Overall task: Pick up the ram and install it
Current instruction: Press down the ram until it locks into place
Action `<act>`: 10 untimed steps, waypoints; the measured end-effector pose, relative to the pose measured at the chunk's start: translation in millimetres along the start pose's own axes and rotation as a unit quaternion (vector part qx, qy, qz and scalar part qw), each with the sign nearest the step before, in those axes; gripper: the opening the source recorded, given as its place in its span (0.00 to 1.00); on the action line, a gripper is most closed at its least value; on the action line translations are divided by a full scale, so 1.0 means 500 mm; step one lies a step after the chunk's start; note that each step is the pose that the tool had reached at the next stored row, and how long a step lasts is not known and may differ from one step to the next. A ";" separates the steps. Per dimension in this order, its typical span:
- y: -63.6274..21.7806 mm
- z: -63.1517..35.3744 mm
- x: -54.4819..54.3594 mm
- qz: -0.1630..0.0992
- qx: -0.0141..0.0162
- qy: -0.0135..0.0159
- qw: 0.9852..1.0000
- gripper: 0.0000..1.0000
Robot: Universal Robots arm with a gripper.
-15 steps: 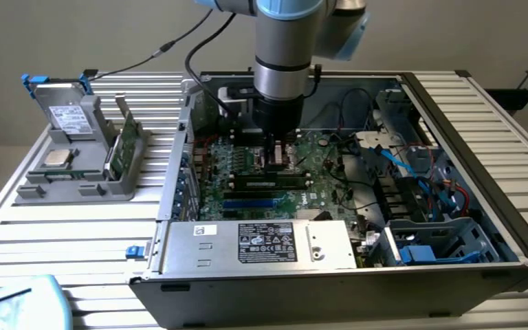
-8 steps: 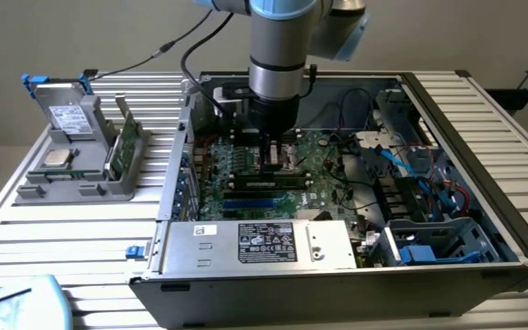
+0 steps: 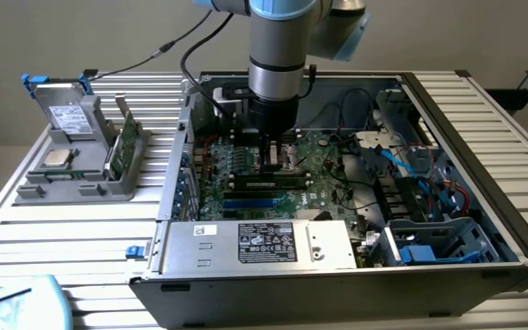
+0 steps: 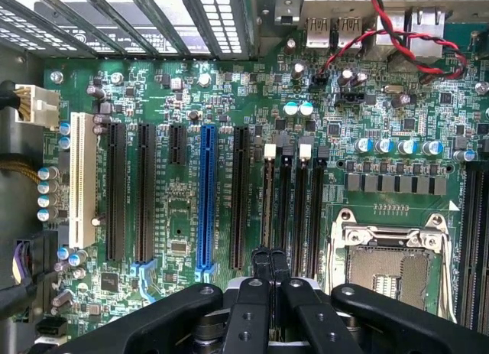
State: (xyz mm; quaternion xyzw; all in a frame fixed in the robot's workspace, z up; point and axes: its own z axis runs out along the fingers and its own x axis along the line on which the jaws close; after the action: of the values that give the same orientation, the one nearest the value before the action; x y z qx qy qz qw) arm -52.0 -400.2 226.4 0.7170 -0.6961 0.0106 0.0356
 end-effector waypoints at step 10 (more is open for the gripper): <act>0.000 -0.003 0.000 0.000 0.001 -0.001 1.000 0.11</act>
State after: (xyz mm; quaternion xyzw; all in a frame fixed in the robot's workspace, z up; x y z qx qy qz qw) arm -52.0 -399.9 227.7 0.7170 -0.6961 0.0106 0.0343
